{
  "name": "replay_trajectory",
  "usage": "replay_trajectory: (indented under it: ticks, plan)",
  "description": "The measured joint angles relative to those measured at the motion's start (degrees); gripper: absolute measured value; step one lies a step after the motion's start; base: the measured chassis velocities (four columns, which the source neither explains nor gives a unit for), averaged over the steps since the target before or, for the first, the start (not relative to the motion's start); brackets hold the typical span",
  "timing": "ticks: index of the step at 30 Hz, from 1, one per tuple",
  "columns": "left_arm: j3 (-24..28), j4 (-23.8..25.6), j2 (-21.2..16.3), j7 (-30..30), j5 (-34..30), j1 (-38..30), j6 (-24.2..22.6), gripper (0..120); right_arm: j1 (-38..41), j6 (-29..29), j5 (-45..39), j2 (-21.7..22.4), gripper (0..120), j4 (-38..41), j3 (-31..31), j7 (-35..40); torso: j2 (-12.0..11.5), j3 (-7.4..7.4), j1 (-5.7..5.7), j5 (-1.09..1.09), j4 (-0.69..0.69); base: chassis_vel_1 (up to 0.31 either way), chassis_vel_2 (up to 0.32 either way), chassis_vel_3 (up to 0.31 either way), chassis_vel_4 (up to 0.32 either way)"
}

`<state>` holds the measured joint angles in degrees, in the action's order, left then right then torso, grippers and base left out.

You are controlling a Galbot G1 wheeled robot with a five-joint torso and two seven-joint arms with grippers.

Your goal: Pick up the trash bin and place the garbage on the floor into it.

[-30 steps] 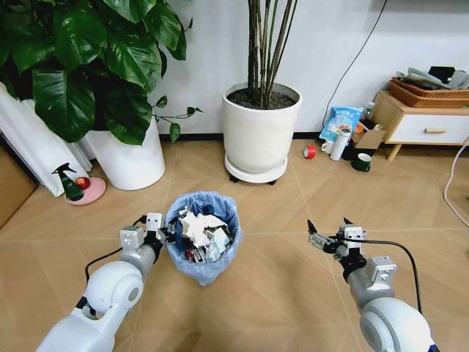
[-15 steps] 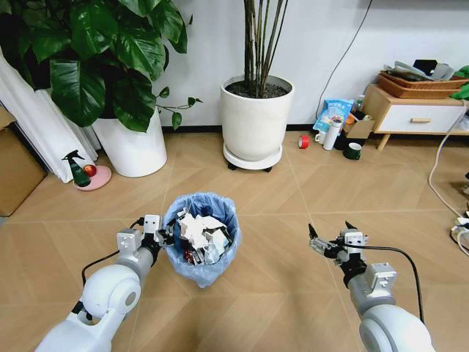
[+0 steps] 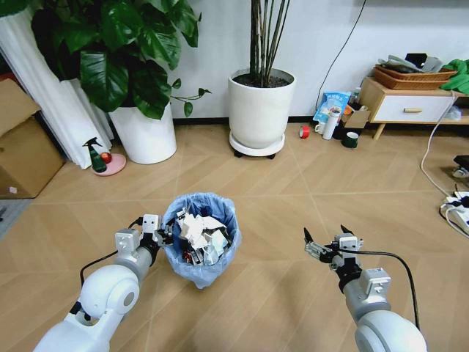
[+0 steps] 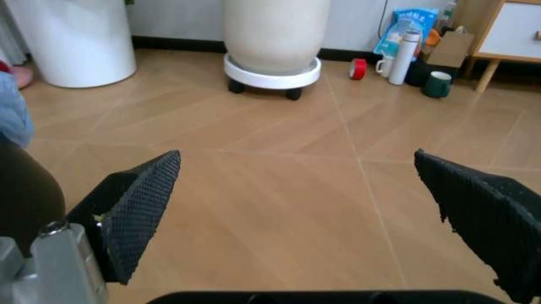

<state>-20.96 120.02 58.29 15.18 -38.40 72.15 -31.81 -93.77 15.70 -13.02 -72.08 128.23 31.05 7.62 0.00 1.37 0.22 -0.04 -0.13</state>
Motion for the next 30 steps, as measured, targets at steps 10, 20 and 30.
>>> replay_trajectory:
  ticks: [10, 20, 30]
  plan:
    - [-0.28, -0.11, 0.04, 0.02, -0.08, -0.10, 0.09, 0, 0.58, 0.00, -0.80, 0.24, 100, -0.43, 0.17, 0.06, 0.00, 0.00, -0.01, 0.01, 0.00, 0.289, -0.091, -0.274, 0.114]
    - [-0.58, -0.12, 0.15, -0.20, -0.10, 0.19, 0.19, 0, 0.71, 0.00, -0.76, 0.40, 100, -0.64, -0.06, 0.08, 0.00, 0.00, 0.00, 0.00, -0.01, 0.082, -0.147, -0.094, 0.143]
    - [-0.68, -0.32, 0.09, -0.24, -0.34, -0.13, 0.20, 0, 0.83, 0.00, -0.54, 0.47, 100, -0.73, -0.52, 0.05, 0.00, 0.01, 0.01, -0.01, 0.00, 0.169, -0.093, -0.175, 0.098]
